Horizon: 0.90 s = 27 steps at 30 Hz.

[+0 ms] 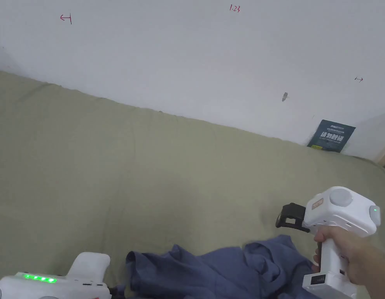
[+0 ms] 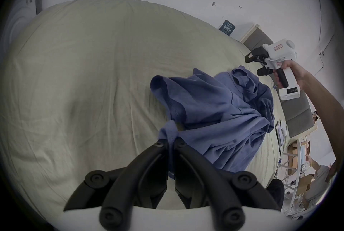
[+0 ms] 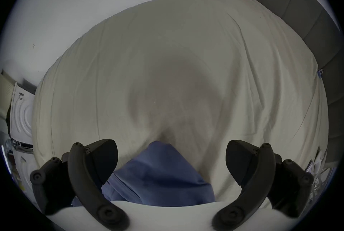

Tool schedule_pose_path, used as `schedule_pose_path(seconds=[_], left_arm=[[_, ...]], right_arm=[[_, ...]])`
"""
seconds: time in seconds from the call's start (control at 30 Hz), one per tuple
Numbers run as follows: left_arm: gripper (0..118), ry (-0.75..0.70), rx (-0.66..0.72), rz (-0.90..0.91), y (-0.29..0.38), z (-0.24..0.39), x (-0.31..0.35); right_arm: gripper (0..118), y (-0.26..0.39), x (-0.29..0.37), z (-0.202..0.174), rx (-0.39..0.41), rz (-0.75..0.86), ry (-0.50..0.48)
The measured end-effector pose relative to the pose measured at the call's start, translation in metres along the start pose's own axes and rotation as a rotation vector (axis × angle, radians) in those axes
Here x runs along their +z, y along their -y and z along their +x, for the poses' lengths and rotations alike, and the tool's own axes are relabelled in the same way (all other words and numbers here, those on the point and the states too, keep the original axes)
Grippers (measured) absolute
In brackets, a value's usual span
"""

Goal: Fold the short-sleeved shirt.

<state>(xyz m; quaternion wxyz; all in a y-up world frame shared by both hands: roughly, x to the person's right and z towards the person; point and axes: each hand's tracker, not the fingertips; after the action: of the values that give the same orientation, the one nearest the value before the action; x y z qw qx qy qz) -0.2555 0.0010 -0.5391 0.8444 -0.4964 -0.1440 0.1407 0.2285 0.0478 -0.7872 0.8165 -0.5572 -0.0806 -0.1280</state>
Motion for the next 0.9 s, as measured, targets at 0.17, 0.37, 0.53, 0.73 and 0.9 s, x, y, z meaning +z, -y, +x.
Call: schedule_pose_path(seconds=[0.17, 0.37, 0.53, 0.73, 0.9], left_arm=[[5, -0.004, 0.007, -0.009, 0.001, -0.004, -0.002], [5, -0.009, 0.005, -0.013, 0.001, -0.003, -0.006], [5, -0.016, -0.002, -0.023, 0.001, 0.001, -0.011], [5, 0.002, 0.001, 0.024, 0.003, 0.000, -0.012], [5, -0.023, 0.008, 0.142, 0.006, 0.003, -0.002]], right_arm=[[117, 0.004, -0.016, -0.014, 0.065, -0.015, 0.030], [114, 0.012, -0.037, -0.024, 0.138, -0.131, 0.091], [4, 0.016, -0.034, -0.018, 0.115, -0.086, 0.097], [4, 0.021, -0.016, -0.018, 0.135, -0.026, 0.048], [4, 0.034, 0.034, -0.014, 0.164, 0.115, -0.070]])
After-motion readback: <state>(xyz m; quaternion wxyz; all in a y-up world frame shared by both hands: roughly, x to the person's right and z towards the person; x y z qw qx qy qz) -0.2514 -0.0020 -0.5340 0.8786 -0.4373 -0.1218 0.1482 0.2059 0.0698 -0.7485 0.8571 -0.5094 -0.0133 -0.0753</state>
